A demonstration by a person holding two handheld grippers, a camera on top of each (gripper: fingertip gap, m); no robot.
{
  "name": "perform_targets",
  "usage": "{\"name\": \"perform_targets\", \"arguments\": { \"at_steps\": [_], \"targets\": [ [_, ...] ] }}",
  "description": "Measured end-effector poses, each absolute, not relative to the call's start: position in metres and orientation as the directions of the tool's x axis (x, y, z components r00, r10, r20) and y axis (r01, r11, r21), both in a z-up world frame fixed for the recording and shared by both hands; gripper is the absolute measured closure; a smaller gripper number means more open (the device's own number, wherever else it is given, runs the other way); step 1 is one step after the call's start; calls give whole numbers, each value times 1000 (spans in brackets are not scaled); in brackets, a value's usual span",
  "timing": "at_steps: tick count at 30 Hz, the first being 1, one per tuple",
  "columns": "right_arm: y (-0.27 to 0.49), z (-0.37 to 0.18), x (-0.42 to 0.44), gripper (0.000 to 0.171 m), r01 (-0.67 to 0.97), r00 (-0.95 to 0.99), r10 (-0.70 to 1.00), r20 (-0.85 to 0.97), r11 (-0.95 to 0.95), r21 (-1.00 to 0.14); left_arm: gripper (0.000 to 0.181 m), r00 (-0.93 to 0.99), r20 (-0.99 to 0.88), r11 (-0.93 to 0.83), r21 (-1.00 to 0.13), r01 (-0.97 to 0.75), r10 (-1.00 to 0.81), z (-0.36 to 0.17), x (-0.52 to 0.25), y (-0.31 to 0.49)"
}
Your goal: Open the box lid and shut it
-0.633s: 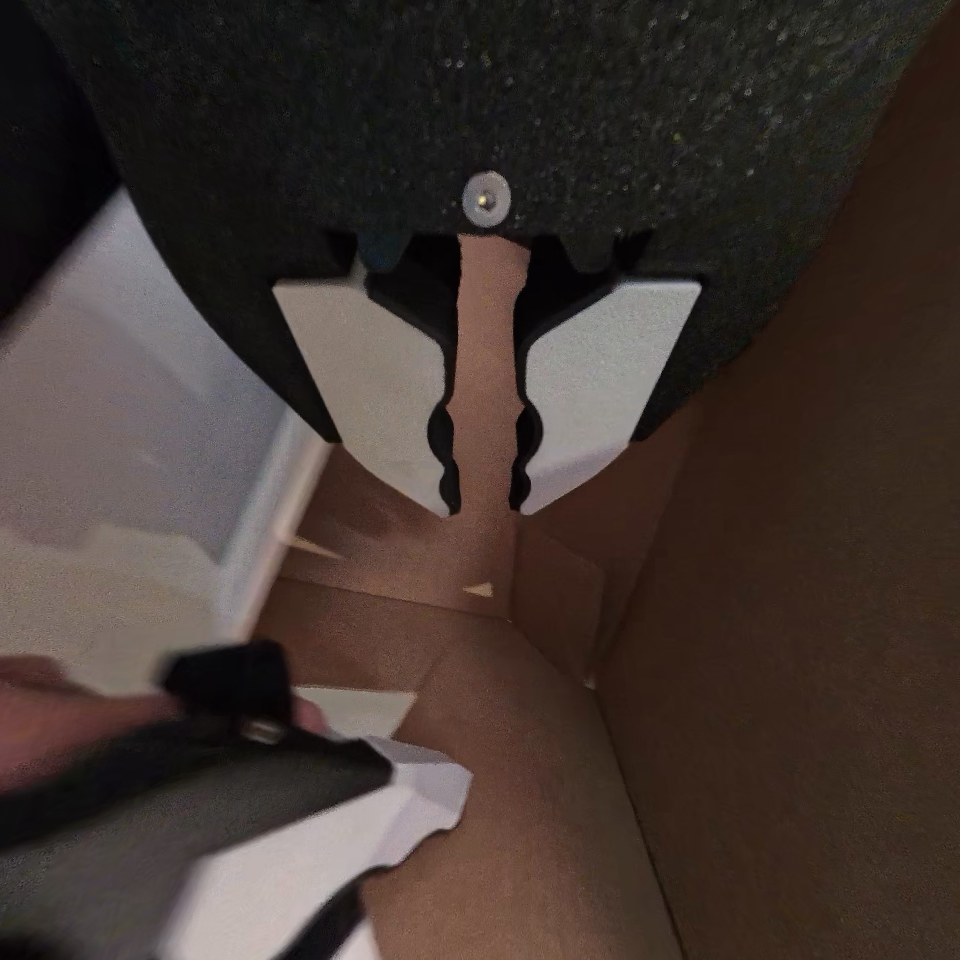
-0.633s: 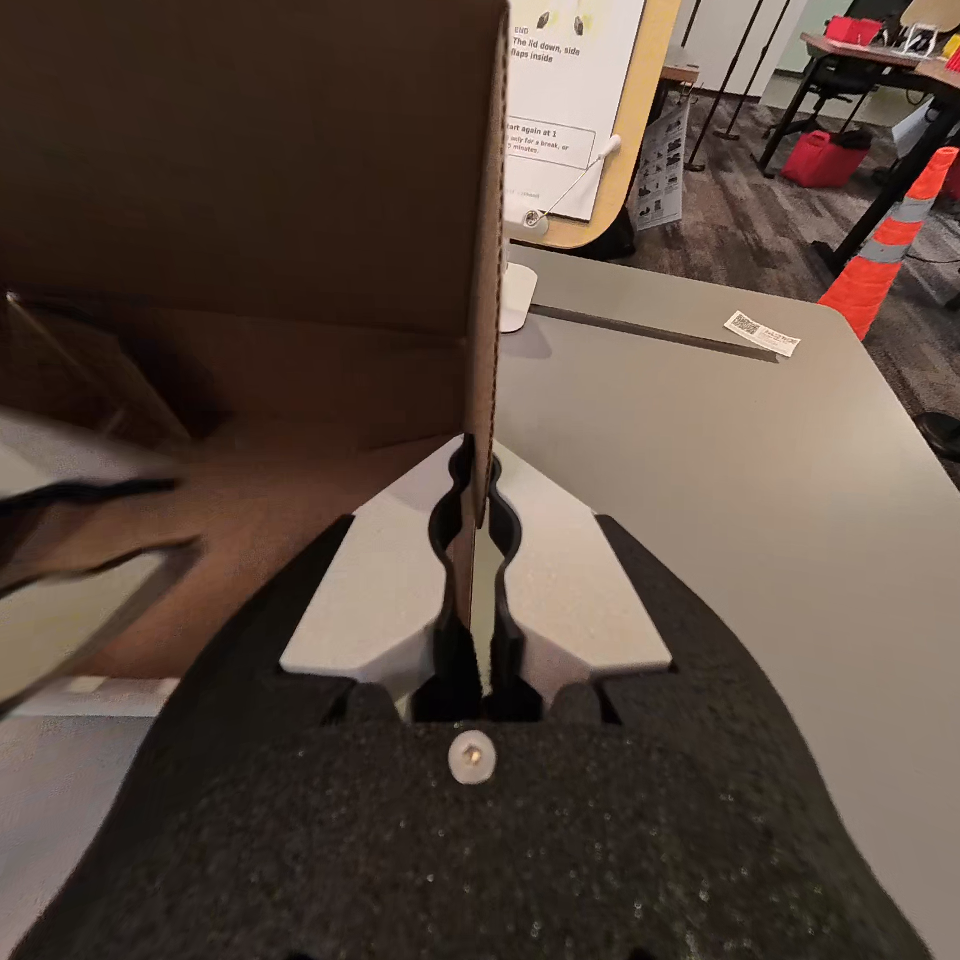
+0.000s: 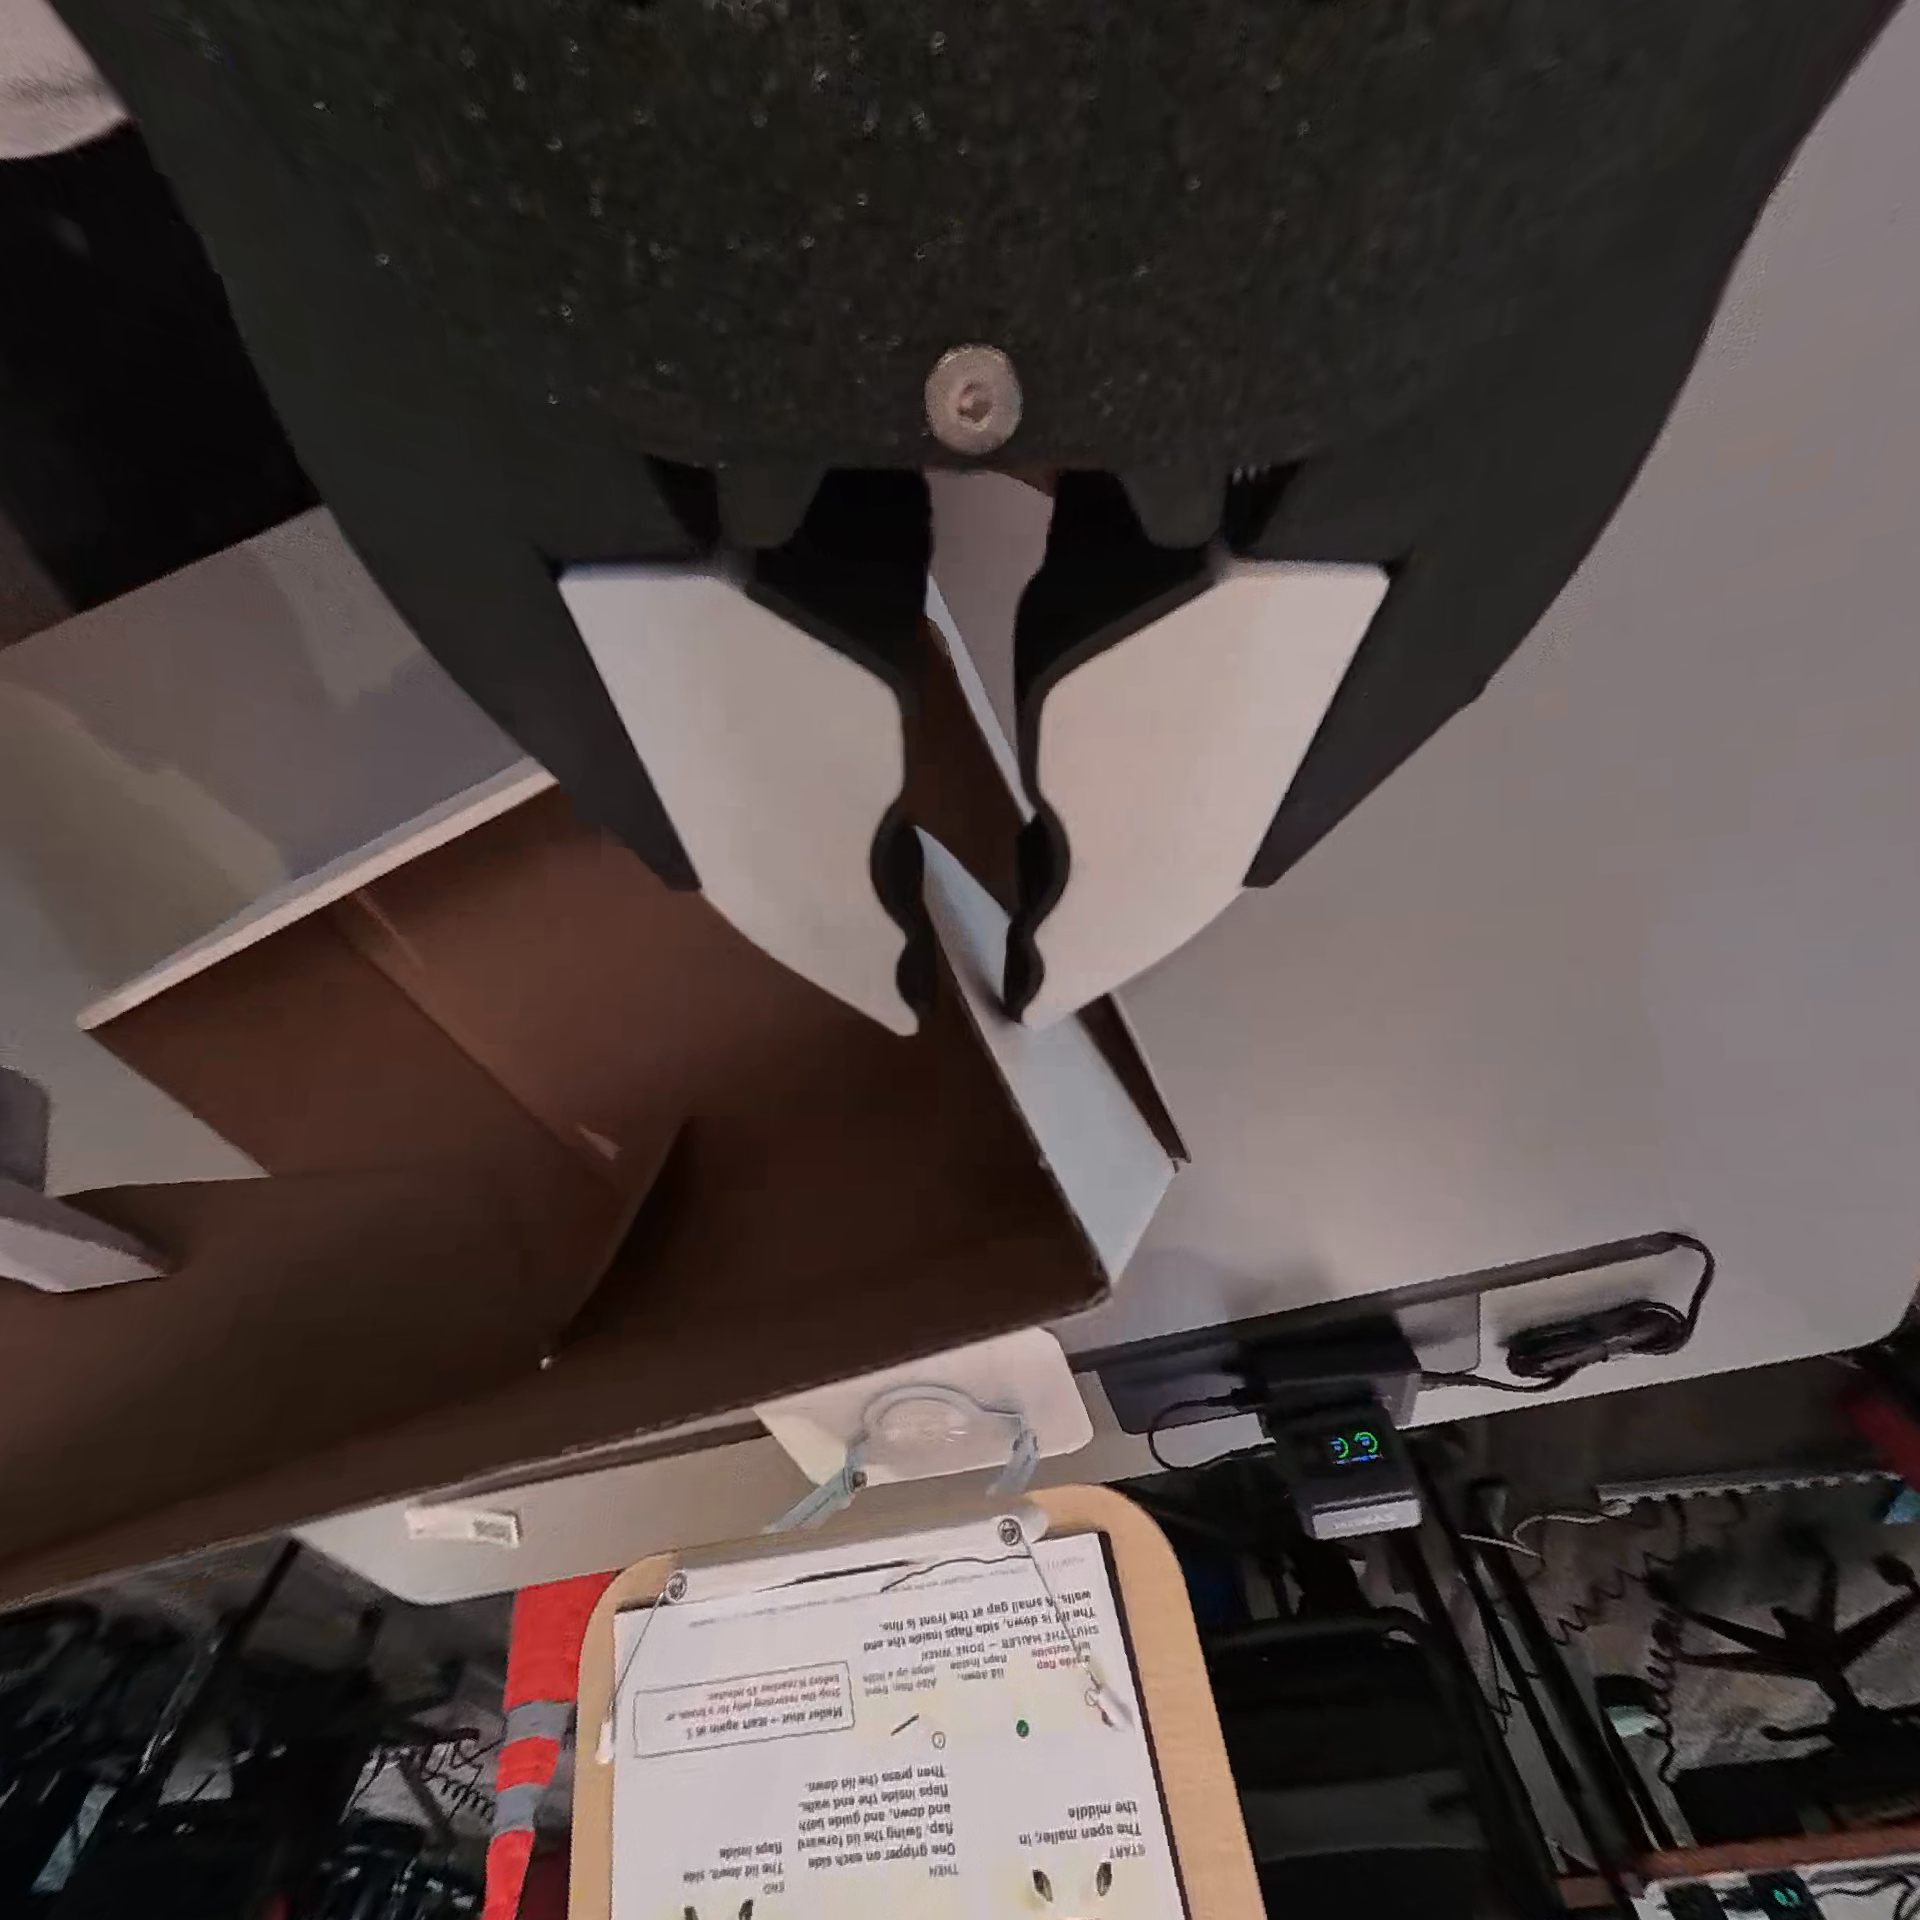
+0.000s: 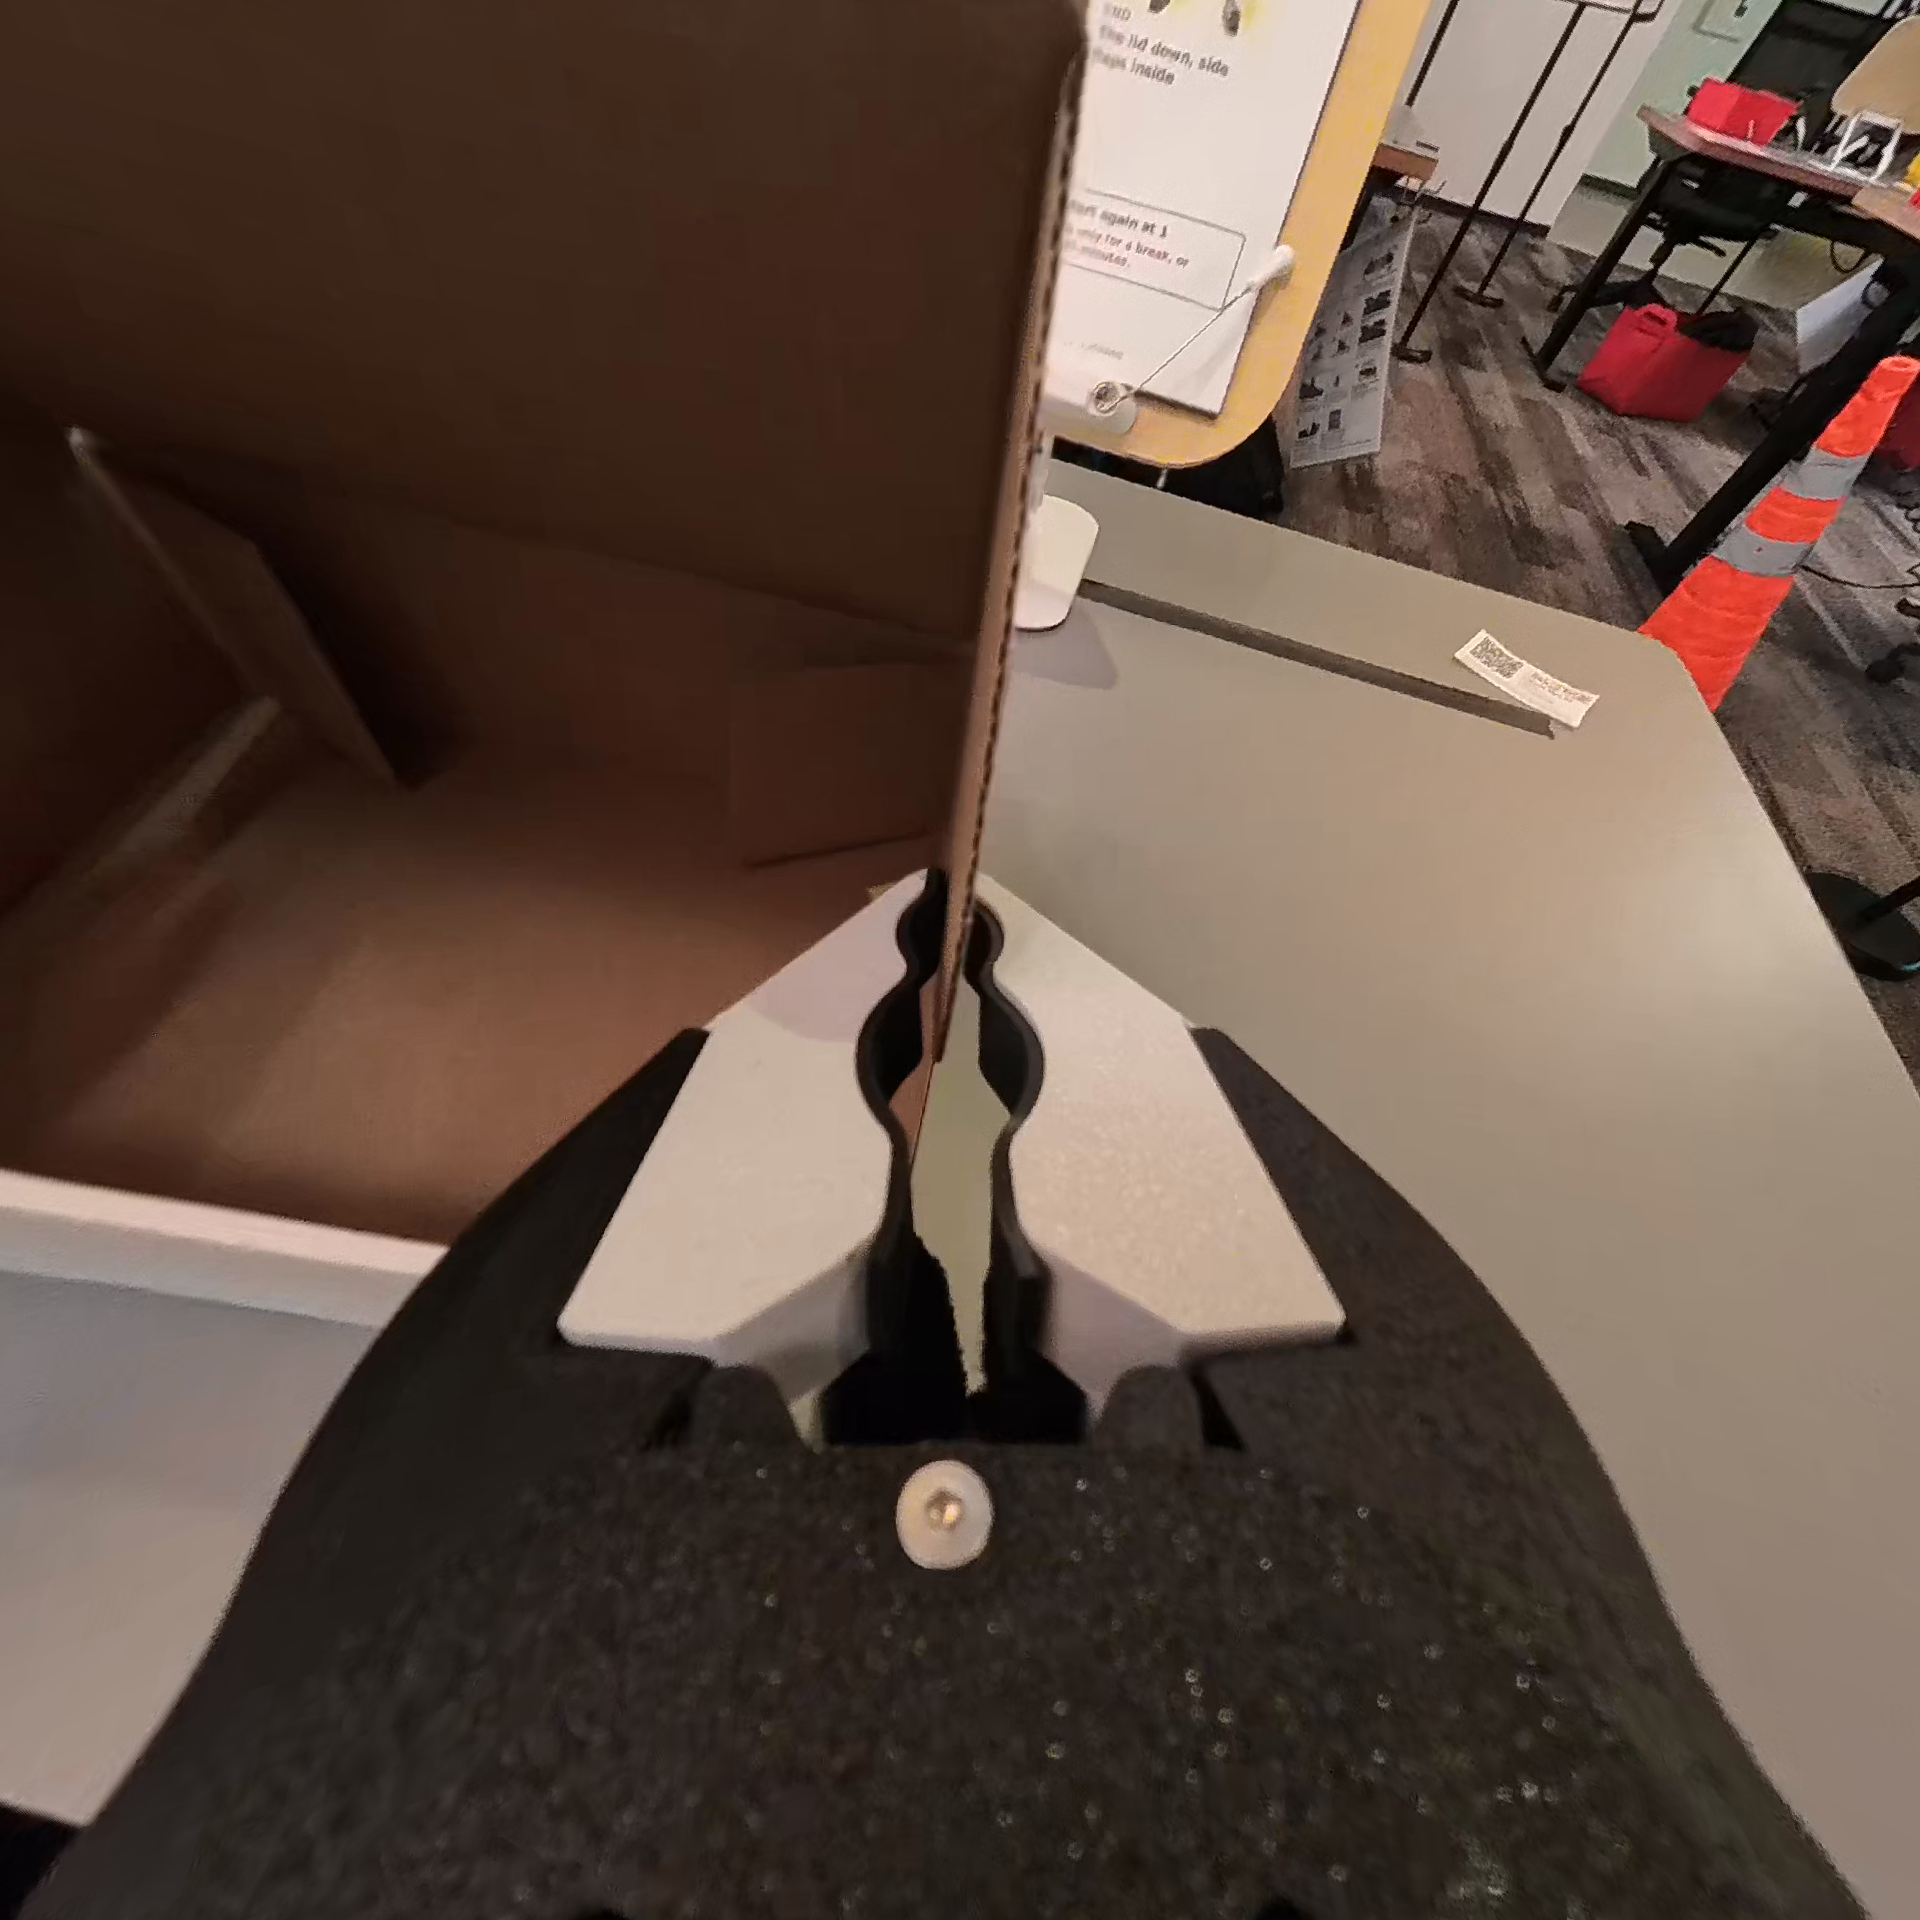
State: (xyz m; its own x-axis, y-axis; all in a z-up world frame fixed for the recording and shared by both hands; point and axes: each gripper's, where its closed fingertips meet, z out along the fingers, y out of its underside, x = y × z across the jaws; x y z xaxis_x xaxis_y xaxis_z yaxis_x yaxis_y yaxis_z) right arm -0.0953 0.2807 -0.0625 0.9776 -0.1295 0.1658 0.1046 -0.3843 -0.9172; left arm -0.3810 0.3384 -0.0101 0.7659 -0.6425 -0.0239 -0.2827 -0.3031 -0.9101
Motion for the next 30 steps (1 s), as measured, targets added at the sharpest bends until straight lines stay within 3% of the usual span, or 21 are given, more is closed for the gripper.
{"name": "perform_targets", "arguments": {
  "at_steps": [7,11,14,18,20,26,30],
  "targets": [
    [265,-78,-107,162,156,984,-22,179,-391,-907,174,774,-139,-280,-881,-381,-618,-39,-396,328],
    [250,-71,-122,148,71,992,120,34,-324,-943,176,768,-120,-289,-881,-374,-629,-47,-402,324],
    [238,-36,-119,140,0,976,213,-51,-233,-972,176,767,-126,-276,-886,-373,-629,-49,-404,325],
    [215,56,-106,137,-132,935,330,-128,-10,-991,176,769,-150,-256,-889,-381,-621,-52,-402,325],
    [211,74,-108,139,-157,915,379,-138,20,-987,176,769,-158,-250,-889,-384,-619,-54,-401,324],
    [222,8,-137,143,-143,881,432,-191,-143,-979,175,761,-140,-247,-895,-371,-633,-53,-402,317],
    [221,-6,-137,148,-156,879,426,-213,-166,-974,172,708,-60,-295,-882,-368,-703,-47,-408,299]
  ]
}}
